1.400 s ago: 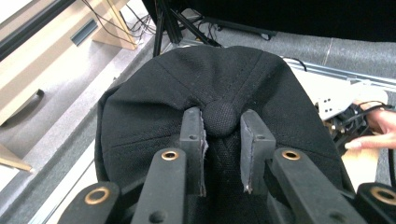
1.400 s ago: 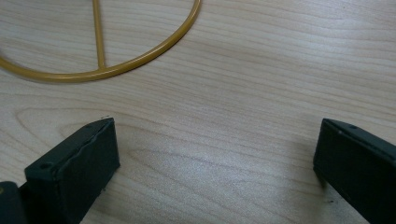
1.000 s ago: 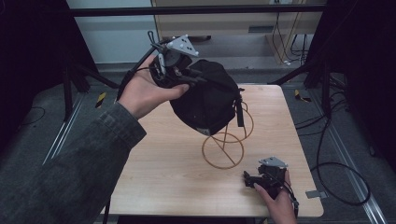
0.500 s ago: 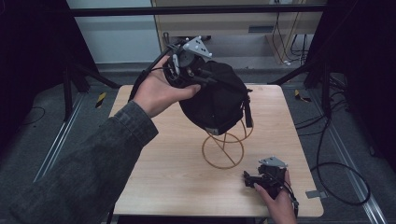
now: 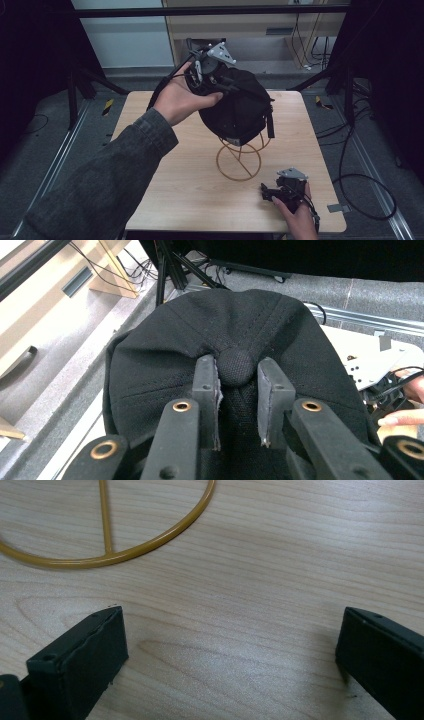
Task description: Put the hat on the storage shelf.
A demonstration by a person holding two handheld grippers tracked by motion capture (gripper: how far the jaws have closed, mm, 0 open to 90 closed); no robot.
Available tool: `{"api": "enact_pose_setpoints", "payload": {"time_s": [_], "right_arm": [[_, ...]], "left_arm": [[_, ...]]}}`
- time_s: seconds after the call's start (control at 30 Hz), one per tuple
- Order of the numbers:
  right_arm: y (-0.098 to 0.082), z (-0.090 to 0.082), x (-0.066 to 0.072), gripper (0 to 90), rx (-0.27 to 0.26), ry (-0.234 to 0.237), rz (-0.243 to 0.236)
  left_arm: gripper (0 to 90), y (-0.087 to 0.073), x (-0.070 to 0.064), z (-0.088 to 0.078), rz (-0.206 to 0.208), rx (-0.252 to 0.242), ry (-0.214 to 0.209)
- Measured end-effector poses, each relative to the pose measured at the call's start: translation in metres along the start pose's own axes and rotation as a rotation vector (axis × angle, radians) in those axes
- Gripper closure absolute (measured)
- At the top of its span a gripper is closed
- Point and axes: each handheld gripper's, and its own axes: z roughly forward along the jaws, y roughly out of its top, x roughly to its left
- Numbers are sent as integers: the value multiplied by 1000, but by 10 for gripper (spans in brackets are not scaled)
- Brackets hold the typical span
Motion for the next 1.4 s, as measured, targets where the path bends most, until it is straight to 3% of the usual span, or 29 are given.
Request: {"api": "enact_pose_setpoints", "payload": {"time_s": [0.47,1.4], "right_arm": [[0,0,0,4,2,0,0],[0,0,0,3,1,1,-4]], "left_arm": [[733,3,2,18,-19,-9,-3],[728,-11,-13,58,-4,63,-72]]}}
